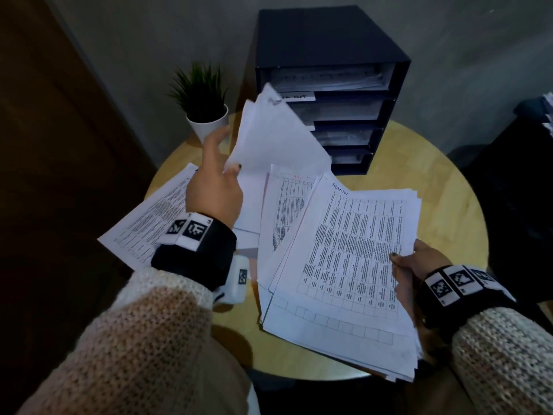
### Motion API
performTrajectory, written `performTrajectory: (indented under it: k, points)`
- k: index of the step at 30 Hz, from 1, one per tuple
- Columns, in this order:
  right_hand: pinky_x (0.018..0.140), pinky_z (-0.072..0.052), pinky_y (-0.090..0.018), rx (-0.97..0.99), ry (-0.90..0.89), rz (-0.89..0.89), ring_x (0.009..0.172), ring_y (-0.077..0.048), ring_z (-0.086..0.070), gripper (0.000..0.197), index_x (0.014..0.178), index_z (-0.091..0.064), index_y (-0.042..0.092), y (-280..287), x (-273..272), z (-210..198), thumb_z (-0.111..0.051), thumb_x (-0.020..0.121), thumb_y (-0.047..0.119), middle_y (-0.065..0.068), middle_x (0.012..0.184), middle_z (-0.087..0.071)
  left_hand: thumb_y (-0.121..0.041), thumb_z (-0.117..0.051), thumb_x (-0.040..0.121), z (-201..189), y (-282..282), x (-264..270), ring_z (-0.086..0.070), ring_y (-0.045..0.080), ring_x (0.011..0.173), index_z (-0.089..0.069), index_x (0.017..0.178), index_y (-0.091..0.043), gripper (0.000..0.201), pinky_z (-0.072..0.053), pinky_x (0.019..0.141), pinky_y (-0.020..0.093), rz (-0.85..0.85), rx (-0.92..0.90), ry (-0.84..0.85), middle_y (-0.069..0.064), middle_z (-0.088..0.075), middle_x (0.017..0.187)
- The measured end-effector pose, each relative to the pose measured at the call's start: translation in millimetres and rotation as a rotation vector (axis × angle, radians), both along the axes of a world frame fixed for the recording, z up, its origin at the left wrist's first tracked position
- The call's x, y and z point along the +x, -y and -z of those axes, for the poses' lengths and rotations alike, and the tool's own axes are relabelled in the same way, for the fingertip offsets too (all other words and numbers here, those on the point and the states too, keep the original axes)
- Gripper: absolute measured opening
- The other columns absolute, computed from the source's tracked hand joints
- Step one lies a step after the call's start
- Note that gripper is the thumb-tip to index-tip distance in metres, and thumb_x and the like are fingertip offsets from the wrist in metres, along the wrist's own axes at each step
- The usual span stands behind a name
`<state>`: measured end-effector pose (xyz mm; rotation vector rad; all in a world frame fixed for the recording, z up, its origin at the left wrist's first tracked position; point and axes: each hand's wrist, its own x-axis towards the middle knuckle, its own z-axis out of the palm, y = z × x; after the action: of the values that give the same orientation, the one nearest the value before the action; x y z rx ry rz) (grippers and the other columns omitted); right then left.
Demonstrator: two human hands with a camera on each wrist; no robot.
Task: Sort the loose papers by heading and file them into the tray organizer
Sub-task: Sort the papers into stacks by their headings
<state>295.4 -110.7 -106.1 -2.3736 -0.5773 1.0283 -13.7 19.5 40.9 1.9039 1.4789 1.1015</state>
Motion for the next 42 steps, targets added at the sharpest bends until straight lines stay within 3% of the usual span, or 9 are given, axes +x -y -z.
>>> performTrajectory:
  k: [3, 11, 16, 19, 21, 27, 30, 35, 42]
  points:
    - [0.084, -0.043, -0.034, -0.006, 0.002, 0.001, 0.123, -0.035, -0.049, 0.064, 0.142, -0.034, 0.007, -1, -1, 1, -0.064, 0.088, 0.022, -0.015, 0.142, -0.045, -0.011, -0.044, 0.095, -29, -4, -5, -0.058, 0.011, 0.098, -0.043, 0.132, -0.037, 0.044, -0.035, 0.072, 0.012, 0.017, 0.118, -0.085, -0.009, -0.063, 0.118]
    - [0.09, -0.049, -0.046, 0.042, -0.054, 0.05, 0.108, -0.03, -0.057, 0.06, 0.136, -0.039, 0.008, -1, 1, 7, -0.067, 0.085, 0.018, -0.015, 0.13, -0.055, -0.002, -0.043, 0.087, -74, -21, -2, -0.051, -0.007, 0.074, -0.058, 0.101, -0.015, 0.025, -0.04, 0.071, 0.013, 0.138, 0.467, 0.291, -0.019, -0.054, 0.08]
    - [0.073, -0.054, -0.041, 0.064, -0.15, 0.087, 0.089, -0.021, -0.052, 0.068, 0.14, -0.035, 0.009, 2, 8, 12, -0.069, 0.083, 0.014, -0.001, 0.101, -0.047, -0.016, -0.052, 0.081, -7, -36, 7, -0.053, 0.004, 0.091, -0.057, 0.081, -0.038, 0.023, -0.044, 0.09, 0.029, 0.235, 0.052, 0.333, -0.017, -0.062, 0.09]
    - [0.058, -0.046, -0.026, 0.111, -0.204, 0.154, 0.071, -0.019, -0.057, 0.077, 0.14, -0.036, 0.008, 4, 7, 11, -0.075, 0.074, 0.01, -0.006, 0.094, -0.066, 0.01, -0.046, 0.085, 36, -30, 4, -0.042, -0.02, 0.098, -0.065, 0.097, -0.009, 0.03, -0.033, 0.085, -0.002, 0.189, -0.103, 0.26, -0.013, -0.052, 0.122]
    - [0.054, -0.039, -0.025, 0.111, -0.184, 0.151, 0.077, -0.019, -0.053, 0.069, 0.145, -0.031, 0.008, 6, 5, 7, -0.065, 0.085, 0.007, -0.016, 0.118, -0.057, 0.016, -0.037, 0.088, 63, -29, -2, -0.038, -0.034, 0.08, -0.062, 0.1, -0.001, 0.033, -0.03, 0.071, -0.009, 0.152, -0.231, 0.233, -0.039, -0.054, 0.1]
    - [0.074, -0.042, -0.036, 0.173, -0.21, 0.124, 0.085, -0.024, -0.052, 0.052, 0.133, -0.043, 0.011, 4, 16, 16, -0.064, 0.085, 0.006, -0.01, 0.096, -0.054, -0.018, -0.041, 0.1, 86, -35, -24, -0.051, 0.014, 0.089, -0.042, 0.137, -0.017, 0.037, -0.04, 0.058, 0.016, -0.033, -0.558, 0.213, 0.0, -0.051, 0.109]
    - [0.067, -0.042, -0.038, 0.225, -0.231, 0.156, 0.069, -0.026, -0.053, 0.033, 0.114, -0.049, 0.017, 7, 16, 16, -0.061, 0.087, 0.004, -0.01, 0.074, -0.056, -0.055, -0.047, 0.092, 91, -40, -35, -0.06, 0.019, 0.09, -0.058, 0.118, -0.006, 0.056, -0.049, 0.081, 0.032, -0.014, -0.843, 0.245, 0.006, -0.065, 0.11]
    - [0.062, -0.05, -0.033, 0.295, -0.105, 0.182, 0.078, -0.026, -0.055, 0.038, 0.125, -0.052, 0.011, 7, 11, 7, -0.06, 0.088, 0.004, -0.01, 0.095, -0.063, -0.011, -0.059, 0.092, 96, -42, -39, -0.05, 0.029, 0.123, -0.03, 0.147, -0.023, 0.063, -0.041, 0.089, 0.032, 0.131, -0.714, -0.278, 0.006, -0.049, 0.142]
    - [0.071, -0.041, -0.032, 0.36, -0.076, 0.14, 0.084, -0.028, -0.055, 0.039, 0.128, -0.05, 0.013, 14, 16, 2, -0.057, 0.091, 0.006, -0.013, 0.095, -0.063, -0.015, -0.045, 0.093, 88, -90, -88, -0.044, 0.041, 0.126, -0.026, 0.145, -0.034, 0.059, -0.037, 0.107, 0.046, -0.2, -0.448, -0.464, 0.012, -0.04, 0.147]
